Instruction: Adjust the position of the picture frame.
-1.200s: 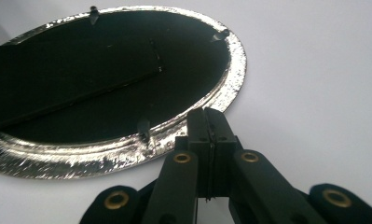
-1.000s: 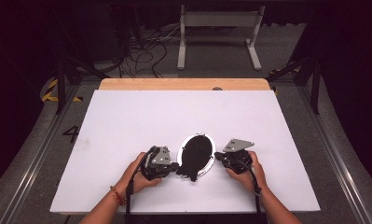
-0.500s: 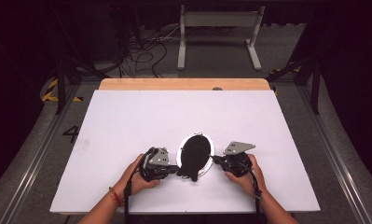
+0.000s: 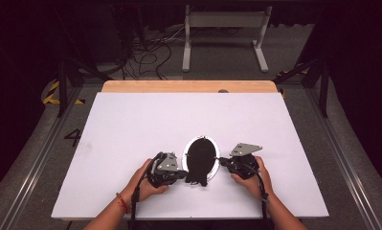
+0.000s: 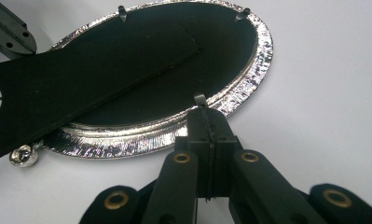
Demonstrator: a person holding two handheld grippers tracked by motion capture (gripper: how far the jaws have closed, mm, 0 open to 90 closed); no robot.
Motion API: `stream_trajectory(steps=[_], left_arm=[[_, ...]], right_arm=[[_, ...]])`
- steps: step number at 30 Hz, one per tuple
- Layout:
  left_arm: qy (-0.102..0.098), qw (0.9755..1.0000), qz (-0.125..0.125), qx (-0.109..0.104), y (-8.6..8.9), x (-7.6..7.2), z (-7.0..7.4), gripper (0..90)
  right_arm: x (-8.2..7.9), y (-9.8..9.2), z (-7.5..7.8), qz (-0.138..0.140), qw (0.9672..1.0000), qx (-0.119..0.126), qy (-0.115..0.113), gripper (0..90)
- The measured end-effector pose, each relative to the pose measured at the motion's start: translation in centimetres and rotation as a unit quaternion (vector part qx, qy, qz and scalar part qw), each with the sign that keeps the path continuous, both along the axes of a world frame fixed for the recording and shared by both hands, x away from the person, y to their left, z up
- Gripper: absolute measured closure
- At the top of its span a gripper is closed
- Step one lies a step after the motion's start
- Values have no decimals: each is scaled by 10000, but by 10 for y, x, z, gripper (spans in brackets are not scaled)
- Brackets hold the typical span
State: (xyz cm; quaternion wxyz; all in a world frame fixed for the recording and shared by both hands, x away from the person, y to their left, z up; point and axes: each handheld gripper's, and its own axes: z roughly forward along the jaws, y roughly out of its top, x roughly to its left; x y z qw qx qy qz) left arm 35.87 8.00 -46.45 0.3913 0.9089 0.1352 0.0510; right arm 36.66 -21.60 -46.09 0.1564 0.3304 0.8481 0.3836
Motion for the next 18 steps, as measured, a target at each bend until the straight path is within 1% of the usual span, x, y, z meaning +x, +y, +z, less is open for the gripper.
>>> stream_trajectory(steps=[2,4,5,9,12,14,15,18], left_arm=[[-34,10000,-42,-3,-1,0,0,900],[-22,10000,-62,3,-2,0,0,900],[-70,9999,-88,1,-3,0,0,900],[-23,9999,-111,-27,-4,0,-1,899],[-45,9999,-144,-18,-7,0,0,899],[-55,9998,-179,-16,-8,1,0,899],[-20,9998,-174,-18,-9,0,0,900],[-102,9998,-168,39,-13,-1,0,899]], right_arm=[[1,0,0,-14,10000,6,1,900],[2,-1,0,-19,10000,9,24,900],[2,-2,0,-16,10000,30,35,900],[5,-3,0,-38,10000,52,53,900],[6,-3,0,-77,9999,53,57,900],[7,-3,0,-89,10000,29,35,900],[7,-3,1,-101,9999,7,29,900],[9,-4,1,-149,9999,-6,23,900]])
